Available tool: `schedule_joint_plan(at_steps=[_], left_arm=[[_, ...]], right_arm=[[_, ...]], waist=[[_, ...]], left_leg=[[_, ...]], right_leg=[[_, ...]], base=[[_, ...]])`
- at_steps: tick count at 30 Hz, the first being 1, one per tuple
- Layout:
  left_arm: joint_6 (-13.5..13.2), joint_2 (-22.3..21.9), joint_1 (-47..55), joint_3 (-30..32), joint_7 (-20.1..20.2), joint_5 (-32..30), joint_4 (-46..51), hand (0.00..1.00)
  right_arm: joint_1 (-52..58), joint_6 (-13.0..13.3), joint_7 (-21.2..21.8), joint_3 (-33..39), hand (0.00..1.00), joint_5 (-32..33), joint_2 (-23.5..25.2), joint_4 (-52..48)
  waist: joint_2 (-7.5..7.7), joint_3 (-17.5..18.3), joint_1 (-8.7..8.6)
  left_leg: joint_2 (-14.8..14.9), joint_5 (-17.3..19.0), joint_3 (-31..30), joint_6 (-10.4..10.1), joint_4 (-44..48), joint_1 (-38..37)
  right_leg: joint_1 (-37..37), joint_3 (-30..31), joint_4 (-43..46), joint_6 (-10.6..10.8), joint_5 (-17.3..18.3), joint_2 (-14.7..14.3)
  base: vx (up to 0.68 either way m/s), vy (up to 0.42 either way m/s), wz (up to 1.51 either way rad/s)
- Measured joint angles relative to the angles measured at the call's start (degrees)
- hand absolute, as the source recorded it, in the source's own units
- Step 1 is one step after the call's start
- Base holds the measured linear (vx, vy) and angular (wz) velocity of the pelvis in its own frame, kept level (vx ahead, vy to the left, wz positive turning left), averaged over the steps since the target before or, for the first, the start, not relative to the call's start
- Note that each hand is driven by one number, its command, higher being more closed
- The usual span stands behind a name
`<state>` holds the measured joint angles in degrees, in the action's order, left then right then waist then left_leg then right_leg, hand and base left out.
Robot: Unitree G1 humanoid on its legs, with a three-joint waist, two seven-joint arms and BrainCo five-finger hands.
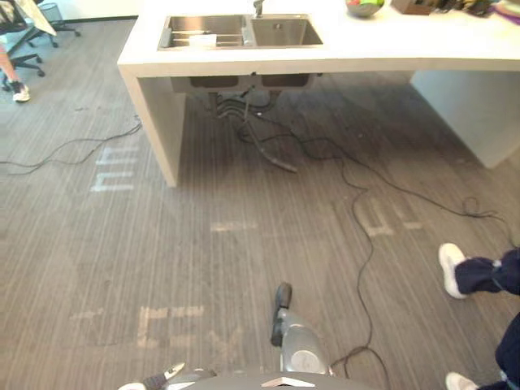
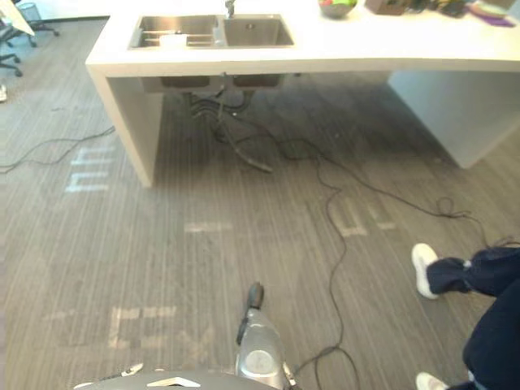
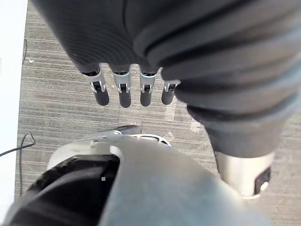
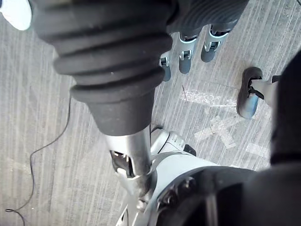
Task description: Walk over to the sink, pick up the cup, carry it to the dishwasher, place the cup inside the dishwasher, then close the dishwasher door
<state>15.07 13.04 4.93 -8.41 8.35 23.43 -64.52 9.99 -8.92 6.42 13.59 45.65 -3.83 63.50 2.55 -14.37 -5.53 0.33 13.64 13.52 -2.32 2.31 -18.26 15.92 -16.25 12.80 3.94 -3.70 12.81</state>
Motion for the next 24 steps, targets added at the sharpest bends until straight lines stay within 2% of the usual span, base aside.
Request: schedule_joint_plan(at_steps=[1, 2, 3, 4, 5, 6, 7, 8, 9, 10, 11, 12, 13, 14, 15, 16, 17, 18, 19, 20, 21, 22, 23, 24], left_arm=[[0.0, -0.8, 0.1, 0.0, -0.4, 0.0, 0.0, 0.00], [-0.1, -2.6, 1.0, 0.3, -0.5, 0.0, 0.1, 0.00], [-0.4, -3.5, 2.1, 1.4, -0.3, 0.1, 0.0, 0.00], [-0.8, -3.7, 2.0, 1.9, -0.1, 0.1, 0.1, 0.00], [-1.9, -4.0, 2.0, 3.5, 0.2, 0.3, 1.3, 0.00], [-2.6, -4.1, 2.0, 3.9, 0.2, 0.9, 2.3, 0.00], [-3.7, -4.1, 1.9, 4.0, -0.4, 1.3, 4.0, 0.00], [-4.6, -3.9, 2.3, 3.8, -0.8, 1.8, 6.2, 0.00], [-4.8, -3.7, 2.7, 3.8, -1.1, 2.1, 8.1, 0.00], [-4.9, -3.4, 3.8, 3.4, -2.0, 2.9, 13.2, 0.00], [-4.9, -3.1, 5.0, 2.2, -3.7, 3.5, 18.1, 0.00], [-4.8, -2.8, 5.8, 1.3, -4.6, 4.2, 20.9, 0.00], [-4.8, -2.7, 7.2, 0.7, -5.9, 5.5, 25.5, 0.00], [-4.8, -2.5, 7.9, 0.2, -6.4, 7.1, 28.1, 0.00], [-4.8, -2.4, 8.1, -0.1, -6.4, 7.6, 28.8, 0.00], [-4.9, -2.2, 8.4, -1.0, -6.8, 8.0, 30.5, 0.00], [-5.1, -2.2, 8.5, -1.2, -7.1, 8.9, 31.5, 0.00], [-5.1, -2.1, 8.5, -1.3, -7.7, 9.1, 32.2, 0.00], [-5.4, -2.1, 8.5, -1.5, -9.0, 9.2, 33.0, 0.00], [-6.4, -1.8, 8.3, -1.9, -10.6, 10.0, 33.0, 0.00], [-7.4, -1.6, 8.2, -1.8, -11.0, 10.6, 33.7, 0.00], [-9.7, -1.6, 8.1, -2.0, -10.9, 12.7, 38.5, 0.00], [-11.4, -2.4, 7.4, -2.5, -10.9, 13.6, 44.0, 0.00], [-13.9, -3.9, 4.4, -3.8, -10.7, 13.7, 50.8, 0.00]], right_arm=[[0.3, 0.2, 0.0, 0.1, 0.00, 0.0, -0.6, -0.4], [1.2, 0.4, -0.6, 0.2, 0.00, 0.0, -1.9, -1.3], [1.7, 0.9, -1.2, 0.5, 0.00, -0.4, -2.7, -1.8], [1.5, 1.1, -1.7, 1.0, 0.00, -1.2, -2.6, -1.8], [1.5, 1.2, -1.9, 1.2, 0.00, -3.5, -2.7, -1.9], [1.5, 1.2, -1.9, 1.2, 0.00, -4.8, -2.7, -2.1], [1.5, 1.4, -1.8, 1.0, 0.00, -7.8, -3.2, -2.2], [1.0, 1.9, -1.7, -0.3, 0.00, -10.5, -4.2, -2.5], [0.7, 2.1, -1.7, -1.0, 0.00, -11.2, -4.8, -2.8], [0.1, 2.4, -2.0, -1.8, 0.00, -11.1, -5.7, -3.0], [-1.2, 2.3, -2.4, -2.3, 0.00, -8.4, -6.0, -3.1], [-1.9, 2.3, -3.0, -2.4, 0.00, -6.2, -6.0, -3.3], [-3.7, 2.3, -3.5, -3.1, 0.00, -2.1, -5.9, -4.0], [-6.1, 2.4, -3.4, -3.1, 0.00, 0.5, -5.8, -4.3], [-7.2, 2.4, -3.2, -3.0, 0.00, 1.1, -5.7, -4.5], [-8.6, 2.5, -3.2, -2.7, 0.00, 1.3, -5.6, -5.0], [-8.5, 2.5, -3.1, -2.7, 0.00, 1.2, -5.5, -6.3], [-8.3, 2.4, -3.1, -2.7, 0.00, 1.2, -5.4, -6.2], [-7.2, 2.5, -2.9, -2.6, 0.00, 1.3, -5.5, -6.2], [-5.6, 2.1, -2.5, -2.4, 0.00, 2.5, -6.2, -6.0], [-4.9, 1.7, -2.5, -2.1, 0.00, 3.5, -6.1, -5.9], [-3.9, 1.2, -2.4, -1.5, 0.00, 5.4, -5.5, -5.8], [-3.7, 0.9, -2.2, -1.0, 0.00, 6.0, -5.1, -4.8], [-3.8, 0.9, -2.1, 1.0, 0.00, 5.6, -4.7, -3.1]], waist=[[-1.91, 0.4, -0.28], [-4.09, 1.1, -1.13], [-6.04, 2.1, -1.28], [-6.35, 2.3, -1.08], [-6.57, 2.7, -1.22], [-6.49, 2.6, -1.41], [-6.56, 2.7, -1.31], [-6.71, 2.6, -1.10], [-7.11, 2.4, -0.84], [-7.51, 1.7, -0.14], [-7.15, 1.5, 0.94], [-6.86, 1.4, 1.75], [-6.19, 1.2, 3.23], [-5.79, 1.0, 3.97], [-5.71, 1.0, 4.33], [-5.77, 0.9, 4.75], [-6.26, 0.6, 5.06], [-6.50, 0.4, 4.92], [-7.12, 0.2, 4.90], [-7.60, 0.1, 4.38], [-6.51, -0.2, 4.36], [-4.04, 0.0, 4.73], [-2.43, 0.2, 5.01], [-1.25, 0.4, 5.12]], left_leg=[[1.4, 1.4, 0.0, -0.6, 1.2, -0.1], [4.4, 4.3, 0.0, -0.8, 3.4, -0.3], [6.3, 4.3, -0.3, -1.2, 7.6, -0.4], [7.1, 3.8, -0.2, -1.8, 11.9, 0.7], [9.3, 1.4, -0.3, -2.8, 20.9, 3.8], [10.1, -0.5, -1.0, -4.1, 25.5, 5.5], [12.0, -5.8, -2.6, -6.2, 34.3, 8.8], [14.4, -9.8, -3.7, -7.4, 44.2, 13.7], [15.4, -8.9, -3.5, -6.3, 50.0, 16.4], [16.3, -5.5, -2.4, -3.3, 57.6, 21.1], [15.2, -2.7, -1.0, -1.8, 56.7, 24.4], [14.0, -1.7, -0.6, -1.2, 53.7, 25.8], [11.4, -0.7, 0.5, -0.8, 43.3, 28.1], [9.2, -1.8, 0.9, -1.2, 30.0, 29.2], [8.1, -3.8, 0.6, -1.7, 21.9, 29.3], [6.7, -8.4, -0.3, -2.9, 7.0, 29.1], [7.2, -10.3, -2.3, -4.8, 0.1, 30.2], [7.9, -10.2, -2.5, -5.1, 0.1, 31.2], [9.6, -9.9, -0.5, -4.9, 1.8, 31.5], [10.3, -13.9, 1.4, -3.7, 3.8, 30.6], [9.6, -15.3, 2.1, -2.8, 5.0, 30.2], [6.7, -15.7, 1.7, -2.4, 6.9, 30.4], [4.1, -15.5, 0.4, -2.1, 8.3, 31.1], [1.1, -14.9, -1.1, -1.1, 10.5, 31.8]], right_leg=[[0.6, -0.1, 2.4, -0.2, 0.1, -0.8], [1.1, -0.4, 5.9, -1.5, 1.1, -3.1], [1.0, -0.9, 8.0, -3.6, 2.5, -4.9], [0.5, -1.0, 8.7, -4.9, 3.5, -5.5], [-1.7, -1.9, 8.8, -4.9, 5.1, -6.2], [-3.1, -2.2, 8.4, -5.0, 5.8, -6.4], [-6.1, -3.2, 7.0, -5.3, 7.1, -7.1], [-9.6, -3.7, 4.2, -5.9, 8.0, -8.0], [-11.5, -4.1, 2.7, -5.9, 8.0, -8.5], [-15.7, -4.9, -0.5, -5.9, 8.0, -9.0], [-18.8, -5.0, -2.6, -5.9, 8.1, -8.9], [-19.9, -5.0, -3.4, -5.6, 8.2, -8.5], [-20.9, -4.7, -4.0, -4.9, 8.7, -7.5], [-21.2, -4.1, -3.9, -4.0, 9.4, -6.7], [-21.3, -3.5, -3.7, -3.5, 9.8, -6.4], [-21.5, -2.3, -3.6, -2.5, 10.5, -5.9], [-22.3, -1.3, -3.7, -1.3, 11.4, -5.9], [-23.0, -1.1, -3.6, -0.4, 12.0, -6.0], [-24.7, -0.2, -2.9, 1.5, 13.8, -6.1], [-26.8, 0.6, -1.1, 3.4, 16.4, -5.5], [-27.5, 1.1, -0.5, 3.3, 17.5, -4.2], [-27.5, 2.2, 0.4, 2.3, 19.2, -1.4], [-27.2, 3.2, 1.6, 1.6, 20.2, 0.6], [-25.9, 3.9, 6.9, 2.5, 20.4, 3.4]], base=[[0.45, -0.279, -0.04], [0.49, -0.243, -0.12], [0.62, -0.292, -0.23], [0.52, -0.251, -0.26], [0.41, -0.221, -0.09], [0.48, -0.253, 0.12], [0.50, -0.166, 0.32], [0.49, -0.129, 0.36], [0.46, -0.065, 0.42], [0.43, -0.044, 0.36], [0.41, -0.037, 0.25], [0.35, -0.008, -0.03], [0.29, 0.041, -0.24], [0.34, 0.095, -0.32], [0.34, 0.147, -0.40], [0.38, 0.197, -0.46], [0.34, 0.199, -0.43], [0.40, 0.262, -0.38], [0.46, 0.322, -0.28], [0.49, 0.332, -0.25], [0.49, 0.320, -0.18], [0.44, 0.284, -0.13], [0.56, 0.355, -0.03], [0.38, 0.240, 0.09]])
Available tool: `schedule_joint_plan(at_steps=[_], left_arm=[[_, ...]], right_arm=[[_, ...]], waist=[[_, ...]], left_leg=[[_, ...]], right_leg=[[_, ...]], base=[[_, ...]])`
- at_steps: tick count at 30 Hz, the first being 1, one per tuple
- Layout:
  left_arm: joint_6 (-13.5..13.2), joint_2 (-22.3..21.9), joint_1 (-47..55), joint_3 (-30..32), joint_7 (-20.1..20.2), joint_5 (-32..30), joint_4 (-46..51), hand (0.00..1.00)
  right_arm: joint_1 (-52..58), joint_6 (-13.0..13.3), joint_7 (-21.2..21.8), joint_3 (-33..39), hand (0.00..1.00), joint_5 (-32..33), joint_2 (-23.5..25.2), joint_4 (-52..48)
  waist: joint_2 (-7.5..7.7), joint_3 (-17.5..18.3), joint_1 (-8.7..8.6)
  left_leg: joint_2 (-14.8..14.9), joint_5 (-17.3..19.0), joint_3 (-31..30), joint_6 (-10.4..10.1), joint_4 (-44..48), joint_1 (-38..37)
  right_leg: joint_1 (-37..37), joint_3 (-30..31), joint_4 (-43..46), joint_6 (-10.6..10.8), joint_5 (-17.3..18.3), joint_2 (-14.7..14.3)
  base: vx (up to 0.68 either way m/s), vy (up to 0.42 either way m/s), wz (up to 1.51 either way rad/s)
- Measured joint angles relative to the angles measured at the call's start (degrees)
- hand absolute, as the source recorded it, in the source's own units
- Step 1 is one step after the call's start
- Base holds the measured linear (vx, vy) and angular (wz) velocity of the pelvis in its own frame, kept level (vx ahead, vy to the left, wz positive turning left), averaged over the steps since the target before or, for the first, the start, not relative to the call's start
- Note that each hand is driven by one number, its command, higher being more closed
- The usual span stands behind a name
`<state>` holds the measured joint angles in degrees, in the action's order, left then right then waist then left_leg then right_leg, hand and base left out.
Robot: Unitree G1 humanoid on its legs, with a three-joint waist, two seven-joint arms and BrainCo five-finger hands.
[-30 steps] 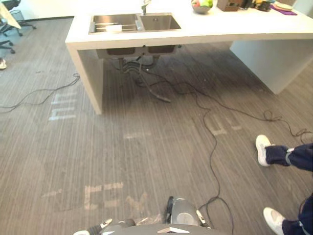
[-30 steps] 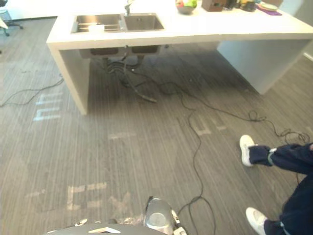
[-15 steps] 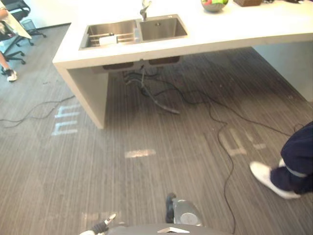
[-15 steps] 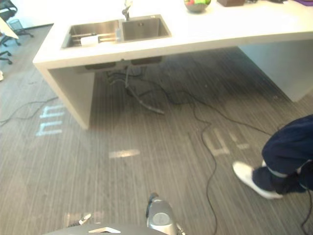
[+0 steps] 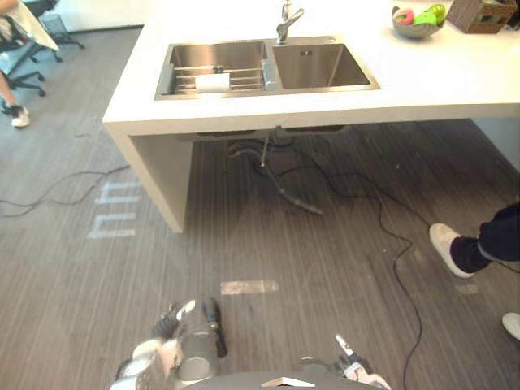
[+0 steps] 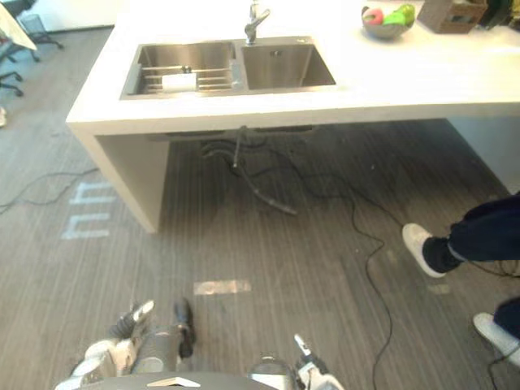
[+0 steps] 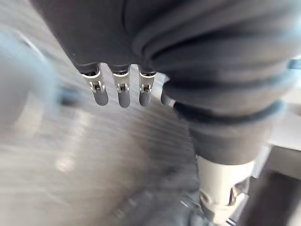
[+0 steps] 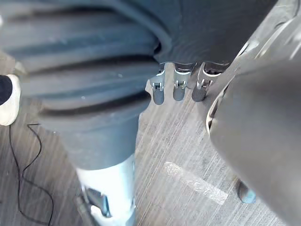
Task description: Walk over to the sink, pick up the cup, carry it to the dishwasher, place the cup inside the dishwasher, then close the dishwasher door
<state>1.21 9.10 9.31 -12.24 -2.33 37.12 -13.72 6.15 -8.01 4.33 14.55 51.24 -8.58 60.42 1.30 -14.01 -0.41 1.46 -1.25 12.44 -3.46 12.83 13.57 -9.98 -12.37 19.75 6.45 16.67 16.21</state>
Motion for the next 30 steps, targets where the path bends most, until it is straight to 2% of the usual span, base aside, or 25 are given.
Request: schedule_joint_plan(at_steps=[1, 2, 3, 4, 5, 6, 7, 8, 9, 10, 11, 12, 13, 14, 15, 16, 17, 18, 19, 20, 22, 24, 26, 28, 30], left_arm=[[-0.3, -0.6, -1.1, -0.3, 0.0, 0.0, 0.6, 0.00], [-1.1, -2.3, -4.8, -1.1, -0.1, -0.1, 2.7, 0.00], [-2.4, -3.7, -7.3, -1.6, -0.3, -0.2, 5.9, 0.00], [-2.7, -3.8, -7.4, -1.6, -0.3, -0.2, 6.8, 0.00], [-3.7, -3.9, -7.7, -2.0, -0.4, -0.8, 10.4, 0.00], [-4.0, -4.1, -7.8, -2.1, -0.8, -2.1, 15.1, 0.00], [-4.1, -3.9, -8.0, -2.0, -1.1, -2.6, 17.1, 0.00], [-4.4, -3.8, -8.4, -1.4, -1.6, -2.6, 20.1, 0.00], [-4.5, -3.8, -8.8, -1.3, -2.1, -2.6, 20.8, 0.00], [-4.7, -4.0, -9.6, -1.5, -2.5, -2.6, 21.6, 0.00], [-4.9, -4.0, -10.2, -1.6, -2.6, -2.6, 21.7, 0.00], [-5.0, -4.1, -11.1, -1.9, -2.8, -2.8, 21.7, 0.00], [-5.5, -3.9, -12.4, -2.2, -3.0, -3.7, 21.7, 0.00], [-6.1, -3.6, -13.3, -2.6, -3.2, -3.7, 21.7, 0.00], [-7.3, -2.9, -15.1, -3.3, -3.3, -3.6, 21.7, 0.00], [-7.6, -2.3, -15.8, -3.3, -3.3, -3.6, 22.1, 0.00], [-8.6, -2.4, -16.3, -2.5, -3.4, -3.6, 22.5, 0.00], [-8.6, -3.5, -15.9, -2.4, -3.7, -3.5, 23.1, 0.00], [-8.6, -4.4, -15.9, -2.5, -3.7, -3.5, 25.6, 0.00], [-8.6, -4.9, -16.9, -2.5, -3.7, -3.5, 28.1, 0.00], [-8.5, -5.1, -19.1, -2.5, -3.9, -3.3, 28.9, 0.00], [-8.0, -5.2, -19.7, -2.3, -5.2, -2.5, 28.8, 0.00], [-7.5, -5.2, -19.6, -1.8, -5.7, -2.5, 28.8, 0.00], [-7.1, -5.1, -18.9, 0.0, -6.4, -2.5, 28.7, 0.00], [-7.1, -4.9, -17.8, 1.2, -7.1, -2.6, 28.8, 0.00]], right_arm=[[0.0, 0.0, 0.0, 0.6, 0.00, 0.0, 0.0, 0.2], [0.0, 0.0, 0.0, 2.9, 0.00, -1.4, 0.1, 1.4], [0.4, -0.7, 0.0, 4.8, 0.00, -6.3, 0.3, 2.1], [0.5, -0.7, 0.1, 5.0, 0.00, -7.1, 0.3, 2.3], [0.8, -0.6, 0.1, 6.1, 0.00, -9.3, 0.4, 3.5], [1.9, 0.4, 0.1, 6.6, 0.00, -10.6, 0.7, 3.5], [2.2, 0.7, 0.1, 6.8, 0.00, -10.7, 1.1, 3.6], [2.3, 1.1, 0.0, 7.2, 0.00, -10.6, 1.8, 3.6], [2.3, 1.3, -0.3, 7.3, 0.00, -10.5, 1.9, 3.7], [2.2, 1.2, -1.5, 7.4, 0.00, -9.8, 2.1, 3.9], [2.3, 1.3, -2.2, 7.6, 0.00, -8.5, 2.4, 3.9], [2.3, 1.1, -2.5, 7.6, 0.00, -7.7, 2.4, 3.7], [2.6, 0.4, -2.7, 7.6, 0.00, -7.7, 2.6, 3.8], [3.0, 0.3, -3.0, 7.7, 0.00, -7.7, 2.8, 3.8], [4.4, 0.3, -3.3, 8.2, 0.00, -7.9, 4.0, 3.8], [5.4, 0.3, -3.2, 8.3, 0.00, -8.1, 4.9, 3.8], [6.9, 0.2, -3.2, 8.2, 0.00, -9.0, 6.0, 4.0], [8.0, 0.2, -3.1, 8.2, 0.00, -8.9, 5.8, 3.6], [8.6, 0.2, -2.9, 8.2, 0.00, -9.1, 4.9, 3.6], [8.6, -0.2, -1.5, 8.2, 0.00, -9.8, 4.0, 3.5], [8.4, -1.5, 1.0, 8.8, 0.00, -11.9, 3.5, 3.5], [8.1, -2.4, 4.0, 9.0, 0.00, -12.8, 3.5, 3.5], [7.9, -2.7, 5.2, 9.1, 0.00, -12.9, 3.4, 3.6], [7.5, -3.2, 6.8, 9.1, 0.00, -13.4, 3.1, 4.0], [7.1, -3.5, 7.9, 8.9, 0.00, -13.4, 3.1, 4.9]], waist=[[0.06, 0.0, -0.07], [0.34, 0.2, -0.48], [0.97, 1.1, -0.42], [0.92, 1.3, -0.26], [0.88, 1.9, -0.51], [1.14, 2.1, -0.49], [1.06, 2.0, -0.37], [1.17, 2.1, -0.25], [1.15, 2.1, -0.17], [0.03, 1.6, -0.01], [-0.67, 1.5, -0.18], [-1.82, 1.3, -0.87], [-2.38, 1.3, -1.56], [-2.40, 1.4, -1.81], [-1.15, 2.0, -2.18], [0.30, 2.7, -2.11], [1.60, 3.2, -1.93], [-0.27, 4.3, -1.59], [-2.87, 5.8, -0.87], [-3.78, 6.4, -0.67], [-3.78, 7.3, -0.66], [-3.62, 8.4, -0.69], [-4.17, 8.7, -0.80], [-3.70, 8.4, -0.71], [-2.75, 7.7, -0.92]], left_leg=[[-0.3, 0.1, 0.0, 0.1, 0.3, -0.1], [-1.4, 0.4, 0.3, 1.1, 0.3, -1.5], [-3.0, 1.1, 0.1, 2.3, -0.1, -4.1], [-3.2, 1.4, 0.1, 2.8, -0.2, -4.6], [-3.9, 2.5, 0.0, 4.6, -0.3, -6.6], [-4.5, 3.6, -0.4, 6.2, 0.2, -8.2], [-4.7, 3.9, -0.6, 6.7, 0.2, -8.9], [-5.0, 4.5, -1.6, 7.0, 0.1, -10.5], [-4.9, 5.0, -2.2, 6.8, 0.0, -11.4], [-4.5, 5.9, -3.7, 6.4, -0.1, -13.2], [-3.7, 6.7, -4.1, 5.9, 0.0, -14.5], [-2.3, 7.7, -4.7, 5.1, 0.3, -15.7], [-1.1, 8.4, -5.7, 4.4, 0.6, -16.6], [-0.6, 9.1, -6.4, 3.6, 1.1, -16.6], [-0.5, 10.7, -8.2, 1.5, 2.3, -16.8], [-0.9, 11.3, -9.2, 0.5, 2.7, -17.0], [0.1, 12.5, -10.3, -1.8, 3.8, -18.0], [3.2, 12.8, -10.1, -2.7, 4.1, -17.8], [7.1, 12.9, -9.8, -2.9, 3.6, -18.0], [9.4, 12.6, -8.7, -3.1, 1.4, -18.9], [10.9, 11.1, -8.1, -3.2, -2.4, -20.3], [11.8, 9.8, -7.5, -2.9, -5.0, -20.8], [11.9, 9.6, -7.3, -2.9, -5.0, -20.8], [11.5, 9.4, -5.8, -3.0, -2.9, -20.3], [10.9, 9.5, -5.4, -2.9, 4.0, -18.3]], right_leg=[[0.5, 0.1, 1.9, 0.3, -0.2, 0.4], [3.1, 0.2, 10.1, 2.4, -2.3, 2.0], [5.8, 1.4, 17.4, 5.1, -6.9, 4.5], [6.3, 1.4, 19.2, 5.1, -7.9, 4.8], [8.2, 1.6, 25.1, 5.3, -12.7, 6.5], [10.8, 2.1, 31.4, 4.5, -16.2, 8.2], [12.5, 2.0, 34.6, 3.7, -15.4, 8.9], [15.5, -0.5, 39.6, 0.4, -11.0, 9.7], [16.7, -2.5, 40.8, -1.5, -8.3, 9.7], [18.5, -6.7, 39.8, -3.2, -4.3, 9.4], [19.6, -9.0, 35.8, -3.8, -2.0, 8.7], [20.8, -9.1, 27.4, -3.4, -1.3, 6.5], [21.6, -6.5, 18.1, -2.4, -2.4, 4.1], [21.6, -4.7, 14.0, -2.0, -3.8, 3.2], [21.6, -2.1, 7.6, -2.0, -8.9, 2.4], [21.4, -1.2, 5.0, -2.0, -12.6, 2.7], [20.1, -1.2, 4.0, -0.9, -15.9, 1.5], [18.9, -2.7, 2.3, -1.4, -15.2, -1.1], [17.5, -4.1, -0.8, -2.2, -15.1, -5.2], [16.2, -4.7, -3.9, -2.9, -15.5, -8.2], [15.2, -5.6, -6.6, -4.1, -15.6, -10.7], [14.9, -6.0, -9.2, -4.7, -16.0, -12.5], [15.0, -6.4, -9.6, -4.7, -15.9, -12.6], [15.0, -6.4, -9.1, -4.7, -14.9, -12.3], [13.5, -6.3, -9.0, -4.5, -14.3, -11.1]], base=[[0.37, 0.205, 0.29], [0.29, 0.141, 0.15], [0.35, 0.162, 0.07], [0.34, 0.129, -0.13], [0.34, 0.089, -0.08], [0.34, 0.072, -0.08], [0.32, 0.014, -0.10], [0.24, -0.025, -0.10], [0.30, -0.060, -0.15], [0.28, -0.077, -0.12], [0.32, -0.123, -0.01], [0.30, -0.176, 0.27], [0.23, -0.196, 0.42], [0.24, -0.269, 0.71], [0.20, -0.261, 0.70], [0.31, -0.418, 0.82], [0.32, -0.454, 0.48], [0.39, -0.506, 0.19], [0.36, -0.405, -0.19], [0.30, -0.280, -0.26], [0.22, -0.181, -0.11], [0.22, -0.131, -0.03], [0.17, -0.034, 0.02], [0.11, 0.014, -0.03], [0.08, 0.023, 0.04]])
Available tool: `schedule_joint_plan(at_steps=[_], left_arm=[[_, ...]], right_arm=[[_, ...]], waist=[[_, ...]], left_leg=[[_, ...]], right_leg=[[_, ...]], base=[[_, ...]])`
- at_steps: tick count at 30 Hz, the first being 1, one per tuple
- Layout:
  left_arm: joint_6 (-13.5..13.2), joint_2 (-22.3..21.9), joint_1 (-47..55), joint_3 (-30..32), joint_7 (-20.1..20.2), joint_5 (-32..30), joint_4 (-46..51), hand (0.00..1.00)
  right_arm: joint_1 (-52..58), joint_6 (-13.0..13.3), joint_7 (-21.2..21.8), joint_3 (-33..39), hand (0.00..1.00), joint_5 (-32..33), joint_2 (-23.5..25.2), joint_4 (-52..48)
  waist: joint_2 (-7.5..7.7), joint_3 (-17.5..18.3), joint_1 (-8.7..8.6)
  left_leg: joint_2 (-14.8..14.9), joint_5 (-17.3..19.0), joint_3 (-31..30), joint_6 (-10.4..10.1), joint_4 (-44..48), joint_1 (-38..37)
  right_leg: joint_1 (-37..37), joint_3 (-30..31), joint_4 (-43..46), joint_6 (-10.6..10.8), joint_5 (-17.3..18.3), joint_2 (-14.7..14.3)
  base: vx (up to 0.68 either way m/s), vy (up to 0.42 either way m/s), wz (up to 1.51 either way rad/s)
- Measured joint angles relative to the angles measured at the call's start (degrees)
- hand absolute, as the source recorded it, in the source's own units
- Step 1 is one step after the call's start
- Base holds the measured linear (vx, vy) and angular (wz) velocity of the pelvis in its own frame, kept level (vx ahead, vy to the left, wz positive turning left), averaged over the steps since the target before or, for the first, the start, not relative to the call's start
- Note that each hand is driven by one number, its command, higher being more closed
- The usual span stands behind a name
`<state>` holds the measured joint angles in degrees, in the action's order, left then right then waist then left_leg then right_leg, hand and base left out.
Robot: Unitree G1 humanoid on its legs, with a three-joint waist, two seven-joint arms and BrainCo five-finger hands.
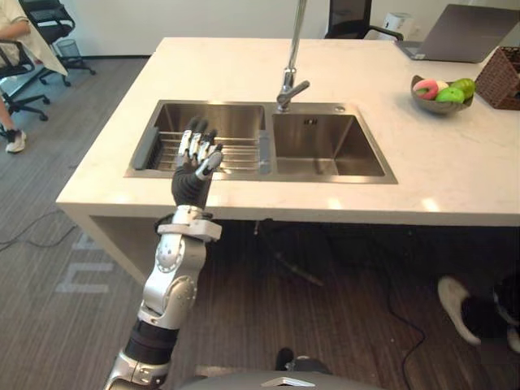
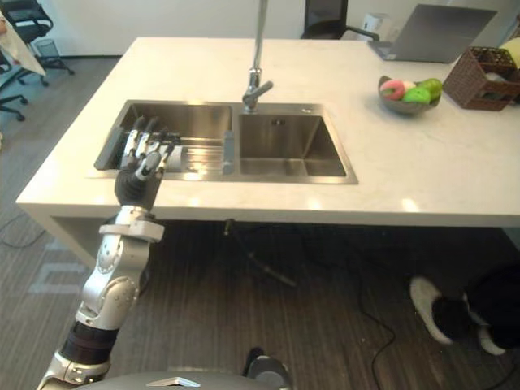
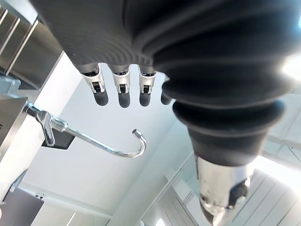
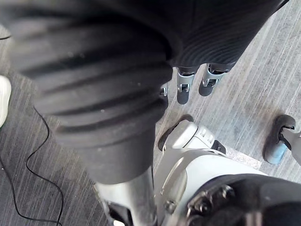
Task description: Walk over to the sink, pick up the cup, carry it to the dishwasher, place the cup inside the dishwasher, then close the dishwasher door
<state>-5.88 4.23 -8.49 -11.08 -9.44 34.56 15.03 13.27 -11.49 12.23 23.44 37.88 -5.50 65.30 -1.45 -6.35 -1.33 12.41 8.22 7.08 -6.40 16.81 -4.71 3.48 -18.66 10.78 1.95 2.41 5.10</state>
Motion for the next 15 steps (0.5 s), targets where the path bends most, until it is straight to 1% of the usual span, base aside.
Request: schedule_joint_plan(at_steps=[1, 2, 3, 4, 5, 6, 7, 8, 9, 10, 11, 12, 14, 15], left_arm=[[-0.2, 0.0, 0.8, 0.4, -0.2, -0.2, 0.0, 0.00], [-0.4, 0.0, 1.4, 0.4, -0.2, -1.0, 0.0, 0.00], [-0.5, 0.3, 1.5, 0.5, 0.0, -1.1, 0.0, 0.00], [-0.9, 0.4, 1.9, 0.3, 0.4, -1.1, 0.0, 0.00], [-1.8, 0.4, 2.2, 0.3, 1.2, -1.3, 0.1, 0.00], [-2.3, 0.4, 2.5, 0.4, 1.2, -1.8, 0.2, 0.00], [-3.3, 0.4, 3.2, 0.4, 1.1, -2.8, 0.7, 0.00], [-4.0, 0.2, 4.2, 0.6, 0.7, -3.2, 1.5, 0.00], [-4.2, 0.1, 4.7, 0.7, 0.3, -3.2, 1.9, 0.00], [-4.5, 0.1, 6.0, 1.7, -0.3, -3.1, 2.2, 0.00], [-4.4, 0.4, 7.0, 3.4, -0.3, -1.6, 2.1, 0.00], [-4.3, 0.4, 7.2, 4.2, -0.3, -0.6, 2.1, 0.00], [-4.2, 0.6, 7.3, 5.9, 0.0, 0.6, 2.3, 0.00], [-2.6, 2.5, 6.1, 0.0, 2.3, 3.1, 3.9, 0.00]], right_arm=[[0.0, 0.0, 0.4, -0.4, 0.00, 0.0, -0.4, 0.9], [0.3, -0.3, 0.8, -0.9, 0.00, 0.0, -0.6, 1.1], [0.4, -0.3, 1.3, -0.9, 0.00, 0.1, -0.7, 1.1], [0.0, -0.6, 1.7, -0.9, 0.00, 0.1, -0.7, 1.0], [-0.2, -1.0, 2.2, -0.8, 0.00, 0.0, -1.4, 1.1], [-0.5, -1.2, 2.6, -0.7, 0.00, -0.1, -1.8, 1.1], [-1.0, -1.3, 3.7, -0.5, 0.00, -0.9, -2.3, 1.1], [-1.1, -1.2, 4.2, 0.0, 0.00, -2.8, -2.5, 0.9], [-1.0, -1.2, 4.2, 0.2, 0.00, -3.6, -2.8, 1.0], [-0.8, -1.1, 4.2, 0.7, 0.00, -4.2, -3.6, 0.9], [-0.7, -1.2, 3.9, 0.8, 0.00, -4.1, -3.4, 0.6], [-0.6, -1.3, 3.9, 0.7, 0.00, -3.7, -3.1, 0.5], [-0.7, -1.6, 3.7, 0.8, 0.00, -1.8, -2.1, 0.5], [0.0, -3.8, 1.3, 2.5, 0.00, 1.2, -1.0, 1.4]], waist=[[0.10, -0.2, -0.11], [-0.26, -0.4, -0.28], [-0.27, -0.7, -0.35], [0.47, -1.5, 0.01], [0.09, -1.6, 0.18], [-0.18, -1.7, 0.16], [-0.82, -1.8, 0.14], [-1.72, -1.8, 0.18], [-2.58, -1.7, 0.29], [-3.80, -1.8, 0.75], [-3.92, -1.5, 0.69], [-3.52, -1.4, 0.60], [-2.23, -1.3, 0.53], [-1.28, 1.2, -0.05]], left_leg=[[0.2, 0.0, 0.6, 0.1, 5.3, 1.5], [0.5, -0.4, 0.6, 0.6, 9.6, 2.7], [0.5, -1.0, 0.4, 1.5, 12.4, 3.9], [-0.1, 2.7, 0.0, 1.9, 14.4, 5.9], [-2.2, 5.1, -1.2, 1.9, 9.4, 6.9], [-3.0, 4.9, -1.8, 1.9, 6.2, 7.4], [-4.1, 2.6, -2.7, 1.2, -0.8, 7.9], [-4.1, -0.3, -2.7, 0.4, -6.4, 7.9], [-3.8, -1.0, -2.7, 0.0, -8.0, 8.1], [-3.4, -5.5, -2.7, 0.0, -7.6, 7.8], [-4.1, -6.3, -2.4, 1.0, -6.6, 7.6], [-4.8, -5.7, -2.3, 1.4, -6.0, 7.7], [-6.9, -5.4, -1.6, 2.2, -6.5, 7.5], [-8.9, -12.0, -0.8, 3.1, -18.0, 3.0]], right_leg=[[-1.9, -0.5, -0.9, 0.1, 0.1, 0.3], [-4.4, -0.9, -2.5, 0.0, 0.0, 0.2], [-5.9, -0.9, -3.7, -0.2, -0.3, 0.6], [-7.8, -0.8, -5.7, -0.1, -0.7, 1.6], [-8.5, -0.7, -6.6, 0.1, -0.7, 2.5], [-8.7, -0.7, -7.0, 0.3, -0.7, 2.8], [-9.2, -0.7, -7.9, 0.6, -0.7, 3.1], [-9.6, -0.7, -8.4, 1.6, -0.8, 2.9], [-9.7, -0.5, -8.5, 2.3, -1.0, 2.5], [-10.4, 0.6, -8.8, 3.5, -1.4, 1.6], [-11.2, 1.5, -8.9, 4.5, -1.5, 2.2], [-11.2, 1.9, -8.6, 5.0, -1.3, 2.8], [-9.6, 2.2, -6.9, 6.4, -0.4, 5.4], [-11.9, -1.0, -10.6, 7.3, -1.5, 6.2]], base=[[0.09, 0.010, 0.23], [0.10, 0.007, 0.32], [0.10, 0.070, 0.33], [0.07, 0.098, 0.20], [0.04, 0.114, 0.12], [0.01, 0.088, 0.04], [0.02, 0.121, -0.05], [0.04, 0.144, -0.14], [0.11, 0.183, -0.41], [0.14, 0.187, -0.49], [0.17, 0.181, -0.45], [0.16, 0.172, -0.20], [0.15, 0.139, 0.00], [0.07, 0.051, 0.04]])
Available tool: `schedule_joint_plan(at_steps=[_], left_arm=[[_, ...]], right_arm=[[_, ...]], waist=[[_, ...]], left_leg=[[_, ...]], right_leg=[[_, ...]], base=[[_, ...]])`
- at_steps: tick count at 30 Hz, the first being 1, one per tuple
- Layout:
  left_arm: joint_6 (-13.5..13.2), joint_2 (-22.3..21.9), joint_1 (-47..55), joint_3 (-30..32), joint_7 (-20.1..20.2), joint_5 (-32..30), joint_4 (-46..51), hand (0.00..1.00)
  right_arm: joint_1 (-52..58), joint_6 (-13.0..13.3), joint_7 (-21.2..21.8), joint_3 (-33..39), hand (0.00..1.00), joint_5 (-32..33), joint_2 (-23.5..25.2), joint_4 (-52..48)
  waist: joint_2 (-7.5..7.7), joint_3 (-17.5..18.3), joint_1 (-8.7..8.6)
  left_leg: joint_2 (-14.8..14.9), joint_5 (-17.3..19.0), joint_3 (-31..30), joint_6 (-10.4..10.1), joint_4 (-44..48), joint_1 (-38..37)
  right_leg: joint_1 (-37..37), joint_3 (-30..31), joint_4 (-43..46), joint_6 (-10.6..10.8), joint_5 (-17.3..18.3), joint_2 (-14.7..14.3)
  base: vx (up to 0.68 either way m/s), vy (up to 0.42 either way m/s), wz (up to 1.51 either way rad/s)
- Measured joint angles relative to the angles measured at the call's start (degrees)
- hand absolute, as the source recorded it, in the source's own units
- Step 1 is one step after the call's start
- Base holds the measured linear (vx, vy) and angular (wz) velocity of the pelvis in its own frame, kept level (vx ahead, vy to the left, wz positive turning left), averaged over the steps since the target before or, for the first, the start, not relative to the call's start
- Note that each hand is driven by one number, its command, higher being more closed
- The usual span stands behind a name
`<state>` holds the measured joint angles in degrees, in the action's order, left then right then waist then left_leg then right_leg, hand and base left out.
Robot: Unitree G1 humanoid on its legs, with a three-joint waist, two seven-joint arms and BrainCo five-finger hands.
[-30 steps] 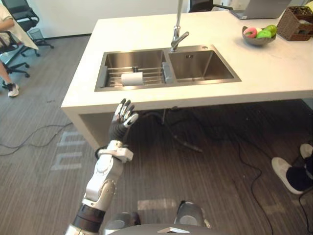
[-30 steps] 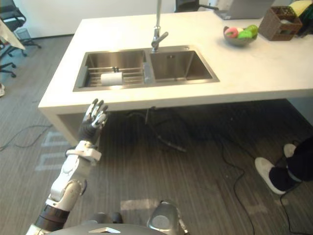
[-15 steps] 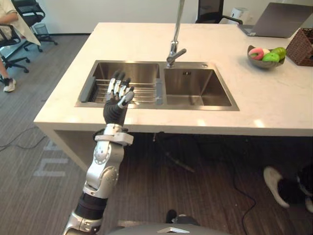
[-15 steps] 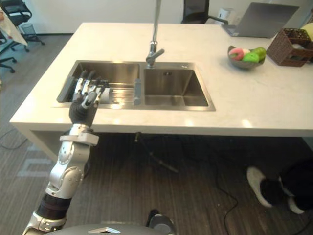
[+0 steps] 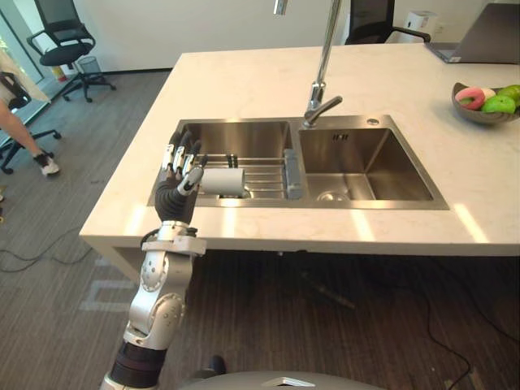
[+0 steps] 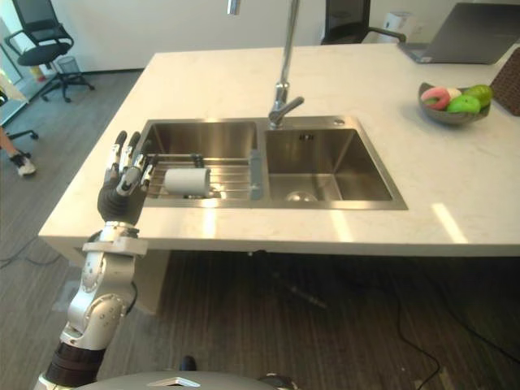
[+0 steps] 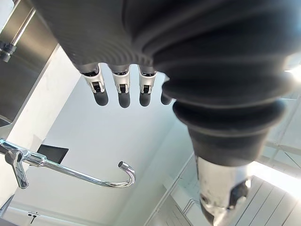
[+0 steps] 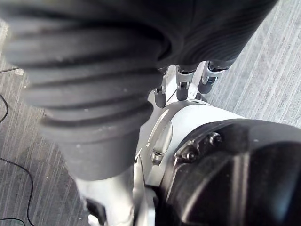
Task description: Walk over to the sink, pick up the cup, carry it to the dishwasher, place the cup inside the dishwasher, then close the dishwasher door
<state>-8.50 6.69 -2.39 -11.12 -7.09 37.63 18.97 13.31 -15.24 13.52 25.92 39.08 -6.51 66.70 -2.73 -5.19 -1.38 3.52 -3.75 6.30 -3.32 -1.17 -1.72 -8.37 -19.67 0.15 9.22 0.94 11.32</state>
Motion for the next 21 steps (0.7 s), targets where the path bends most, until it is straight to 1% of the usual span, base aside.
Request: schedule_joint_plan(at_steps=[5, 7, 10, 12, 13, 14, 15, 16, 17, 18, 19, 20, 21], left_arm=[[-0.1, 0.1, 0.0, 0.0, 0.0, 0.1, -0.7, 0.00], [0.0, 0.3, 0.0, 0.0, 0.0, 0.8, -3.8, 0.00], [2.3, 0.5, 0.1, -0.2, -0.1, 2.7, -7.1, 0.00], [5.2, 0.6, 0.1, -0.4, -0.1, 4.9, -8.0, 0.00], [6.0, 0.6, 0.1, -0.5, -0.2, 5.9, -8.6, 0.00], [8.1, 0.6, 0.1, -0.9, -0.3, 8.9, -9.9, 0.00], [10.0, 0.5, 0.0, -1.8, -0.5, 11.2, -11.6, 0.00], [11.0, 0.5, -0.1, -2.6, -0.6, 12.0, -12.5, 0.00], [12.7, 0.0, -0.3, -4.1, -0.6, 12.8, -13.6, 0.00], [13.7, -0.7, -0.3, -5.4, -0.3, 12.9, -13.9, 0.00], [13.7, -1.3, -0.3, -5.3, -0.3, 12.9, -14.1, 0.00], [13.8, -1.5, -0.5, -5.3, -0.3, 12.8, -15.2, 0.00], [13.5, -1.4, -0.5, -5.2, -0.8, 12.5, -15.4, 0.00]], right_arm=[[0.0, 0.0, -0.1, -0.1, 0.00, 0.0, -0.2, 0.0], [0.0, 0.0, -0.4, -0.5, 0.00, 0.0, -0.4, -0.2], [-0.1, 0.3, -0.6, -1.6, 0.00, -0.5, -0.6, -0.9], [0.0, 1.6, -2.5, -2.7, 0.00, -1.3, -0.6, -3.2], [0.0, 1.8, -2.9, -2.7, 0.00, -1.3, -0.7, -3.4], [-0.1, 2.0, -4.3, -2.7, 0.00, -1.3, -0.8, -4.4], [0.0, 2.1, -5.0, -2.7, 0.00, -1.2, -0.8, -5.0], [-0.2, 2.3, -5.4, -2.7, 0.00, -1.2, -0.7, -5.0], [0.0, 3.0, -6.4, -2.6, 0.00, -1.1, -0.5, -5.0], [0.7, 3.7, -6.8, -2.6, 0.00, -1.2, -0.9, -5.1], [1.0, 4.3, -7.1, -2.6, 0.00, -1.3, -1.0, -5.1], [0.7, 6.0, -8.0, -3.2, 0.00, -4.6, -1.0, -6.8], [0.5, 8.2, -8.9, -5.2, 0.00, -10.8, -0.6, -8.2]], waist=[[0.02, 0.0, -0.20], [0.07, 0.1, -0.56], [0.22, 0.1, -1.73], [0.65, 0.2, -2.27], [0.86, 0.4, -2.41], [0.92, 0.8, -2.50], [1.46, 0.9, -2.54], [1.91, 1.2, -2.74], [3.17, 1.9, -3.23], [4.24, 2.2, -3.39], [4.30, 2.1, -3.26], [4.17, 2.1, -3.02], [3.97, 1.9, -2.86]], left_leg=[[0.1, 0.0, 0.1, 0.0, -0.1, -0.2], [0.4, 0.0, 0.4, -0.1, -0.3, -0.5], [0.9, -0.6, 1.1, -0.8, -2.3, -1.7], [1.0, -0.4, 1.8, -0.7, -3.2, -2.6], [1.0, -0.3, 1.9, -0.7, -3.2, -2.6], [0.8, 0.1, 2.1, -0.7, -3.2, -2.8], [0.5, 0.5, 3.8, -0.4, -3.6, -3.0], [0.2, 0.6, 5.1, -0.2, -3.6, -3.0], [-1.2, 1.0, 7.1, 0.5, -2.3, -3.0], [-2.7, 2.1, 7.0, 0.7, -2.1, -2.9], [-3.2, 2.2, 6.2, 1.0, -2.1, -3.1], [-3.6, 2.1, 5.5, 1.6, -1.9, -3.3], [-3.0, 2.4, 4.4, 2.2, -1.6, -4.5]], right_leg=[[-0.1, 0.0, -0.5, -0.1, -0.1, -0.1], [-0.5, 0.1, -1.0, -0.6, -0.3, -0.4], [-0.4, 0.3, -0.9, -0.9, -0.1, -0.9], [-0.3, 0.1, -0.4, -0.8, 0.5, -0.9], [0.0, 0.1, 0.0, -0.6, 1.0, -0.8], [0.5, 0.0, 1.9, -0.4, 2.2, -0.3], [1.3, -0.3, 5.0, 0.0, 4.5, 1.0], [1.8, -1.2, 7.1, 0.4, 5.8, 2.2], [2.6, -3.1, 11.0, 0.9, 8.2, 5.3], [2.8, -4.4, 15.7, 1.6, 9.3, 7.6], [4.2, -4.5, 19.7, 0.4, 9.7, 8.8], [7.8, -3.9, 28.7, -2.8, 8.3, 10.7], [10.9, -2.4, 36.2, -6.2, 5.8, 11.8]], base=[[0.00, 0.000, -0.01], [0.00, 0.000, -0.08], [-0.01, -0.020, -0.11], [0.01, -0.016, -0.12], [0.04, -0.001, -0.09], [0.04, 0.017, 0.01], [0.02, 0.025, 0.13], [0.07, 0.064, 0.55], [0.16, 0.102, 0.87], [0.21, 0.092, 0.85], [0.20, 0.103, 0.65], [0.17, 0.103, 0.40], [0.17, 0.099, 0.36]])
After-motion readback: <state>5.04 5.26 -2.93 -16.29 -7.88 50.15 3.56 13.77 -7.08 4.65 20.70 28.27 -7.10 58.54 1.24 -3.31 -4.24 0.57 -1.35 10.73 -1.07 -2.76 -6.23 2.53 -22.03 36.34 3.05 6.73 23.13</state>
